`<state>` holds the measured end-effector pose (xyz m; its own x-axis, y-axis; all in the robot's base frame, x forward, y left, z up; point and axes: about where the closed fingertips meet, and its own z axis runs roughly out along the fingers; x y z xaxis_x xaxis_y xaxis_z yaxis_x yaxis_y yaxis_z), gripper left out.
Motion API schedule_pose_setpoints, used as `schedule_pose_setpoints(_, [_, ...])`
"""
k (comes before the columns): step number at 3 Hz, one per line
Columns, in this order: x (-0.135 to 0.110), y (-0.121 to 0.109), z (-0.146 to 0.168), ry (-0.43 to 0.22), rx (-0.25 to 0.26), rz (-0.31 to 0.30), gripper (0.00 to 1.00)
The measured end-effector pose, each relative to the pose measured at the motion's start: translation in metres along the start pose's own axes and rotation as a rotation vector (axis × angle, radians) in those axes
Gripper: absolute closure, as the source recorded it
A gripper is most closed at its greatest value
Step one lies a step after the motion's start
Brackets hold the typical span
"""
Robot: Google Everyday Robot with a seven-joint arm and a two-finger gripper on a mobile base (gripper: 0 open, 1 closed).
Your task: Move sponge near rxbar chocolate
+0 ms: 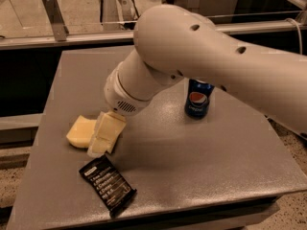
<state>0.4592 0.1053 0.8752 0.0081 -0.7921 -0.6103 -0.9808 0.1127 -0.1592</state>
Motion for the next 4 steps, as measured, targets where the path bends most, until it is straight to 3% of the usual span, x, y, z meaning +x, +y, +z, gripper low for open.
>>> schedule_pose_setpoints(1, [0.015,-0.030,-0.032,-0.080,0.073,0.049,0.00])
schedule_pose_setpoints(3, [0.028,-0.101,-0.113,-0.272,0.251,0.023,0.00])
schedule_pose_setpoints(4, [0.044,-0.121,-0.137,-0.378,0.330,0.029,0.00])
